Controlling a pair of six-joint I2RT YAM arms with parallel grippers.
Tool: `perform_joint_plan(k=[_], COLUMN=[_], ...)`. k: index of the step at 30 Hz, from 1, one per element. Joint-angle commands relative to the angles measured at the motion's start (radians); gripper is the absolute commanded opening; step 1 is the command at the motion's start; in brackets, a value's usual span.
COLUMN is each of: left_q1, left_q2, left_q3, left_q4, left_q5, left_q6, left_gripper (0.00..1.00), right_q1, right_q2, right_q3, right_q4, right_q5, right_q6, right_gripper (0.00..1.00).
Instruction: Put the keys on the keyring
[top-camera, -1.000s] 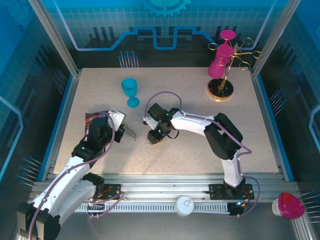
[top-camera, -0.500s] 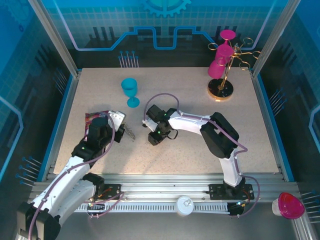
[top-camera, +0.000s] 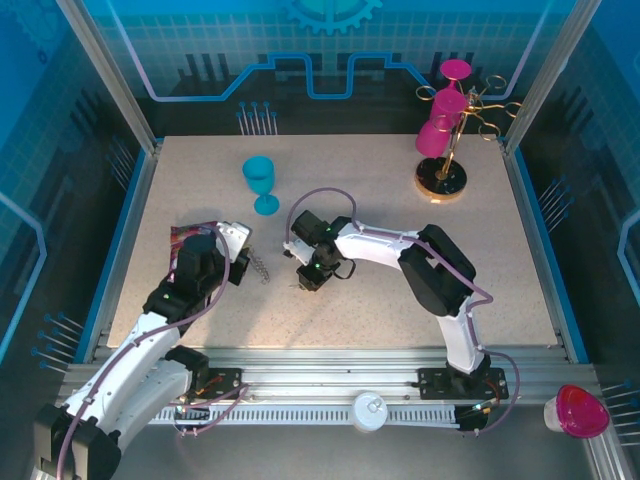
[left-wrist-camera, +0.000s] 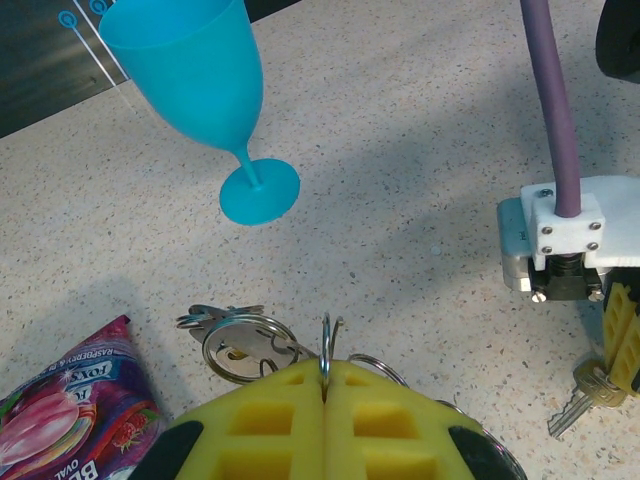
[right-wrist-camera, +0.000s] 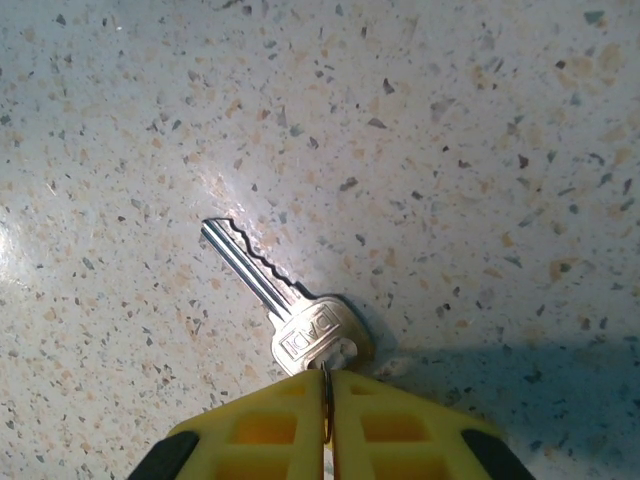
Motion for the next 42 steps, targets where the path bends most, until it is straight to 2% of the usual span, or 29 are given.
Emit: perform_joint_plan(k=[1, 5, 13, 16, 19, 24, 28, 33, 38, 42], left_q1=[0.012, 0.013, 0.013, 0.013, 0.013, 0.013, 0.013, 0.011, -0.012, -0.085], left_q2=[-0.010, -0.011, -0.012, -0.013, -0.014, -0.026, -0.034, -0.020, 0.033, 0.087], left_q3=[-0.005, -0.005, -0.004, -0.005, -0.006, -0.009, -0.005, 0.021, 0.062, 0.082], left_q4=[0.038, 0.040, 0.038, 0.038, 0.036, 0.043, 0.080, 0.112, 0.142, 0.152], left_q5=[0.012, 0.012, 0.012, 0.012, 0.019, 0.071, 0.192, 0.458, 0.729, 0.793], left_q6=[-0.006, -0.004, -0.004, -0.004, -0.001, 0.018, 0.036, 0.053, 0.140, 0.234], left_gripper=[0.00, 0.00, 0.00, 0.00, 0.00, 0.00, 0.00, 0.00, 0.00, 0.00], right_q1=[0.013, 0.014, 0.014, 0.014, 0.011, -0.008, -0.040, -0.093, -0.165, -0.173], right_q2=[0.016, 0.018, 0.021, 0.008, -0.033, -0.184, -0.345, -0.543, -0.729, -0.836], right_q3=[0.030, 0.034, 0.044, 0.041, 0.022, -0.064, -0.174, -0.333, -0.448, -0.501], right_q4=[-0.036, -0.043, -0.053, -0.054, -0.038, 0.033, 0.104, 0.231, 0.363, 0.429], right_q5=[-0.028, -0.030, -0.035, -0.034, -0.022, -0.010, -0.020, -0.078, -0.274, -0.349], right_q6=[-0.014, -0.017, -0.025, -0.028, -0.024, -0.021, -0.036, -0.075, -0.110, -0.128], right_gripper=[0.11, 0.13, 0.00, 0.00, 0.00, 0.00, 0.00, 0.00, 0.00, 0.00])
